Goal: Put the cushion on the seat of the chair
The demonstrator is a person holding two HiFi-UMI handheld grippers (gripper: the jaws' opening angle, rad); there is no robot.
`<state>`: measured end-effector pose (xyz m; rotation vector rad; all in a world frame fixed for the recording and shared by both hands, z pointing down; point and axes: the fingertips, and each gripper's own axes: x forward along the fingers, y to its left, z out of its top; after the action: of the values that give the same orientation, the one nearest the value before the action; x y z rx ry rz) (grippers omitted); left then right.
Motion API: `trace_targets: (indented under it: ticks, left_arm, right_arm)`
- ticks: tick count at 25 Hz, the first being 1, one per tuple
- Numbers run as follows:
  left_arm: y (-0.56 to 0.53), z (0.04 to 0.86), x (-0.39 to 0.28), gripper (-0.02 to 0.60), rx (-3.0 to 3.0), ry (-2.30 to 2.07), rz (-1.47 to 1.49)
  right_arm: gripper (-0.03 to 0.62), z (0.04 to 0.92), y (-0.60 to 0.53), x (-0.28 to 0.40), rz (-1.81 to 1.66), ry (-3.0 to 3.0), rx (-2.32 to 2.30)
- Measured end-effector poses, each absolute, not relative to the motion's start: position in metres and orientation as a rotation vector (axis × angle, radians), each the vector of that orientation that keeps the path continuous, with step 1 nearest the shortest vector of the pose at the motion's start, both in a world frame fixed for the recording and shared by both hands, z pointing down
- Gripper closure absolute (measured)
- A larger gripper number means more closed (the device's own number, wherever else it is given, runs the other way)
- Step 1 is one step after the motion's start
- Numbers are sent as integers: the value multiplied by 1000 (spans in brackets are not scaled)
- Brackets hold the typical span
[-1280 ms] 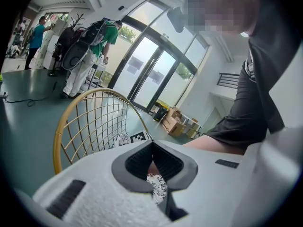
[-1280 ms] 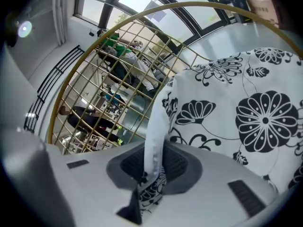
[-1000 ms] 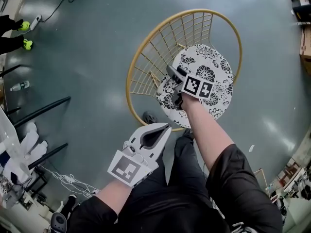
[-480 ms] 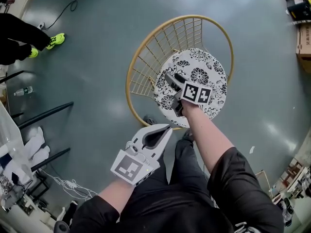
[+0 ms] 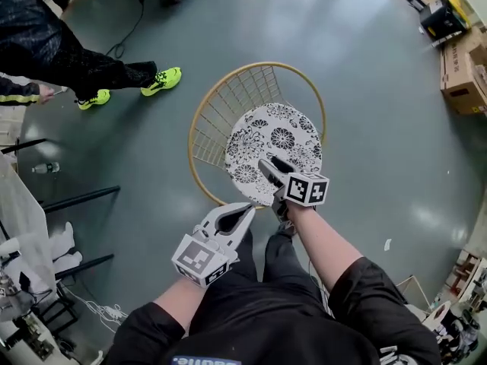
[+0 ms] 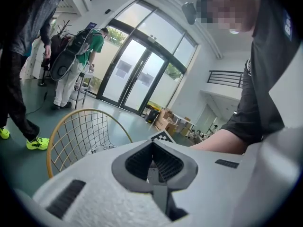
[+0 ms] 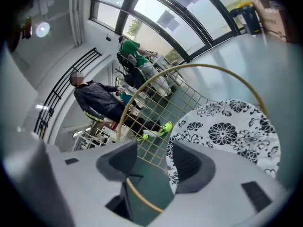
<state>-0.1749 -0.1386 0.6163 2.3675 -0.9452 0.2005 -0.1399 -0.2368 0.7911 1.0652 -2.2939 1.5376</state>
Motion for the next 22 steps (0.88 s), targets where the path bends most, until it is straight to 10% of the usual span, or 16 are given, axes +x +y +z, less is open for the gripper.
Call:
trace_targets:
  ticks: [22]
  left_arm:
    - [-97,493,-29,565,2462,-775,115]
  right_arm:
    - [511,569,-148,5,1338,-2593,1050]
